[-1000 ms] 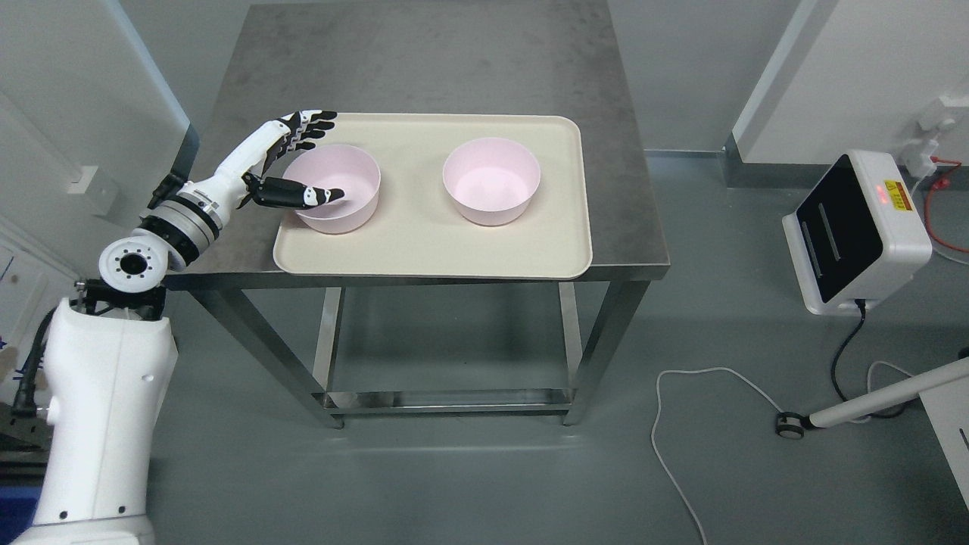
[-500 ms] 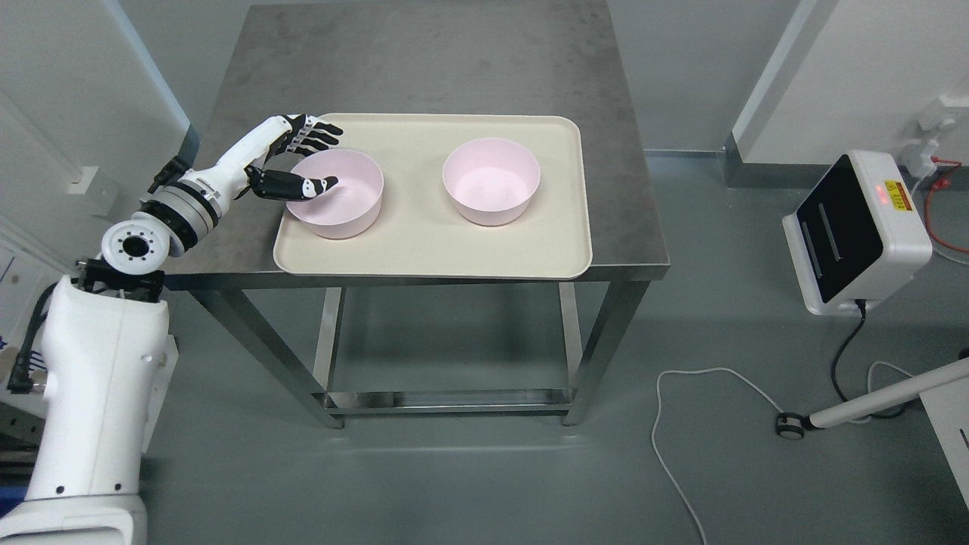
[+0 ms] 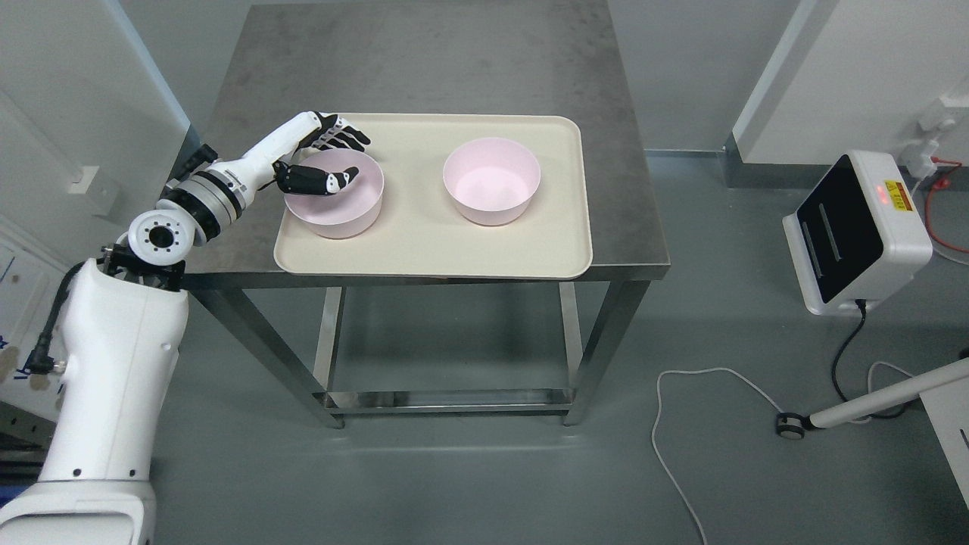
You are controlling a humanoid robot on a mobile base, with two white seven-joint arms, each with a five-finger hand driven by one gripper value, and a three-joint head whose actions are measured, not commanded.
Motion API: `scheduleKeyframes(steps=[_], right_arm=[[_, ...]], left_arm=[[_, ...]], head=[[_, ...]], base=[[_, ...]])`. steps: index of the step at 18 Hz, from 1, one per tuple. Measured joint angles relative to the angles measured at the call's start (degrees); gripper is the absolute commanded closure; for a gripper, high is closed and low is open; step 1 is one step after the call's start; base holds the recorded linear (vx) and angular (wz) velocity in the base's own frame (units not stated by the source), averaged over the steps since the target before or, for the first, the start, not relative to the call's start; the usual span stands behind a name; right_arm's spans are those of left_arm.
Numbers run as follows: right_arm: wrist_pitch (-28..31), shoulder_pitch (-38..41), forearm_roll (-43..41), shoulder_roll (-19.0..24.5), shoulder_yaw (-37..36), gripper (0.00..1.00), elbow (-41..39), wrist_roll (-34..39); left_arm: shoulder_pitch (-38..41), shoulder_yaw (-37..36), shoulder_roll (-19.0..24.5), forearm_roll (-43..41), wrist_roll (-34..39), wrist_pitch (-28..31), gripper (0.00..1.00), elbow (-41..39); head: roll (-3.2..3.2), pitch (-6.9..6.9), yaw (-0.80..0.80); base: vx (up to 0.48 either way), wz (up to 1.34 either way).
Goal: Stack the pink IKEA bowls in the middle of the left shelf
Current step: 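Lift the pink bowl with the left hand and lower it into the other bowl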
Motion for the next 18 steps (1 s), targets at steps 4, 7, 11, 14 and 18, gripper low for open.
scheduleKeyframes(steps=[4, 7, 11, 14, 18], right_arm=[[0.0, 0.0, 0.0, 0.0, 0.0, 0.00, 0.0, 0.0], [0.0, 0.0, 0.0, 0.0, 0.0, 0.00, 0.0, 0.1], [0.0, 0.0, 0.0, 0.0, 0.0, 0.00, 0.0, 0.1], [0.0, 0.0, 0.0, 0.0, 0.0, 0.00, 0.0, 0.1], [0.0, 0.0, 0.0, 0.0, 0.0, 0.00, 0.0, 0.3]], left_arm=[[-0.2, -0.8, -0.3, -2.1, 0.0, -3.1, 0.99, 0.4], [-0.2, -0.7, -0.7, -2.8, 0.0, -4.9, 1.00, 0.7], [-1.5, 0.2, -1.4, -3.0, -0.1, -5.6, 1.00, 0.9], [-5.0, 1.5, -2.9, -2.0, -3.3, -5.8, 1.00, 0.8], [-9.3, 1.7, -6.9, -1.4, -7.5, -5.3, 1.00, 0.5]], head=[[0.00, 0.00, 0.00], [0.00, 0.00, 0.00], [0.00, 0.00, 0.00], [0.00, 0.00, 0.00], [0.00, 0.00, 0.00]], base=[[0.000, 0.00], [0.000, 0.00], [0.000, 0.00], [0.000, 0.00], [0.000, 0.00]])
